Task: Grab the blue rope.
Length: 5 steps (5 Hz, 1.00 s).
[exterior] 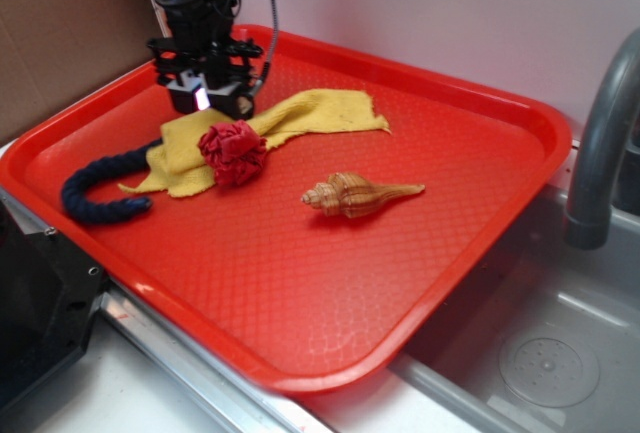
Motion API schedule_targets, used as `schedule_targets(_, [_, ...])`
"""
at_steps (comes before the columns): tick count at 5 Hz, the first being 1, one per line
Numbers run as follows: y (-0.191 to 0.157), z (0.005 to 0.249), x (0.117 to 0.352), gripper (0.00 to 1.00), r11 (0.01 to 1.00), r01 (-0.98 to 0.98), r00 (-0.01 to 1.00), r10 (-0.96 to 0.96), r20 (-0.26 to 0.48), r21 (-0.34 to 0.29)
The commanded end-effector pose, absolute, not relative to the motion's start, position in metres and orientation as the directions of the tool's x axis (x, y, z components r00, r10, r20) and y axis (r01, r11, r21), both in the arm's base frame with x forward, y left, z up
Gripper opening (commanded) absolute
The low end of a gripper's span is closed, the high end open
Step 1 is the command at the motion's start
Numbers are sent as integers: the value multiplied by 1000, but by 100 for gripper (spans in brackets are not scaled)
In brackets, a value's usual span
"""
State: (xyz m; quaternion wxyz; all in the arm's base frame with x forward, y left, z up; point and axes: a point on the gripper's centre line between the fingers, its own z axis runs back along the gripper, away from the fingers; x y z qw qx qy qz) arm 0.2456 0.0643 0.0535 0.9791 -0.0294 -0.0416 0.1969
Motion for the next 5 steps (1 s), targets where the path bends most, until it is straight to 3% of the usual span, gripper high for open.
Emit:
schedule_targets(1, [53,162,241,0,908,-398,890,417,185,-134])
schedule_targets(2, [38,213,247,0,931,-336,909,361,208,-145])
schedule_targets(3, [27,262,254,0,936,-335,911,351,216,-106])
schedule_targets(4, [27,301,255,0,926,-360,902,377,212,-115])
schedule_targets(5, [29,302,253,0,933,-341,908,359,219,-113])
